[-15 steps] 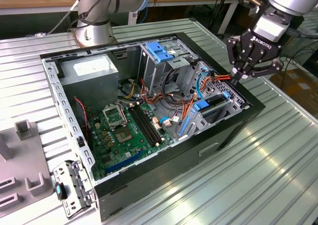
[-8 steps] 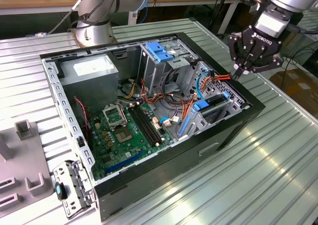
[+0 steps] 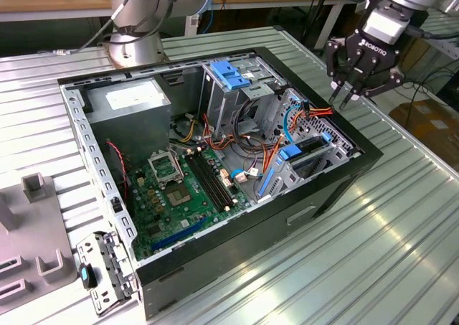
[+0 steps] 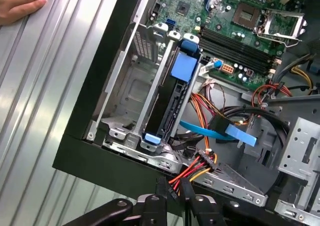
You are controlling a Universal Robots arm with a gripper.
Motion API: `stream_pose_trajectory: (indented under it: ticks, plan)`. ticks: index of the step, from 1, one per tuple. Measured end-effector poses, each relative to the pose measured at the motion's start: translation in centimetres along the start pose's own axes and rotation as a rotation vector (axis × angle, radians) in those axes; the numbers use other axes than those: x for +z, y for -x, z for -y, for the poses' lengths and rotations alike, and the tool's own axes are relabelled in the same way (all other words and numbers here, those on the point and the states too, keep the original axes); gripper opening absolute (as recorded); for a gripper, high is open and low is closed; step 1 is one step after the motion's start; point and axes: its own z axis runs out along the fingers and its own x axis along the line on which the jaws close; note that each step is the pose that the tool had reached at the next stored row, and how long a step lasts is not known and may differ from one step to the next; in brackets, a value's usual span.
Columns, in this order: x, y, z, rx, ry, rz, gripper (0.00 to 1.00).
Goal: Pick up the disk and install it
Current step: 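Insert the first disk wire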
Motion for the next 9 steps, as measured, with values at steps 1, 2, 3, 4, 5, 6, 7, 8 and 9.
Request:
stream_pose_trajectory:
  ticks: [1,2,3,4,5,6,7,8,9]
  plan:
    - [0.08,0.01,0.01,-0.010,0.0000,-0.0004,0.31]
    - [0.15,0.00,0.02,-0.024,0.0000,-0.0008,0.31]
    - [0.23,0.00,0.05,-0.043,0.0001,-0.0013,0.31]
    - [0.28,0.00,0.05,-0.060,0.0003,-0.0018,0.31]
    - [0.34,0.00,0.05,-0.078,0.0005,-0.0022,0.31]
    - [0.40,-0.01,0.06,-0.097,0.0006,-0.0025,0.31]
    - [0.48,-0.01,0.06,-0.125,0.0008,-0.0032,0.31]
    - [0.57,-0.01,0.07,-0.151,0.0010,-0.0038,0.31]
    - [0.64,-0.01,0.07,-0.171,0.0011,-0.0041,0.31]
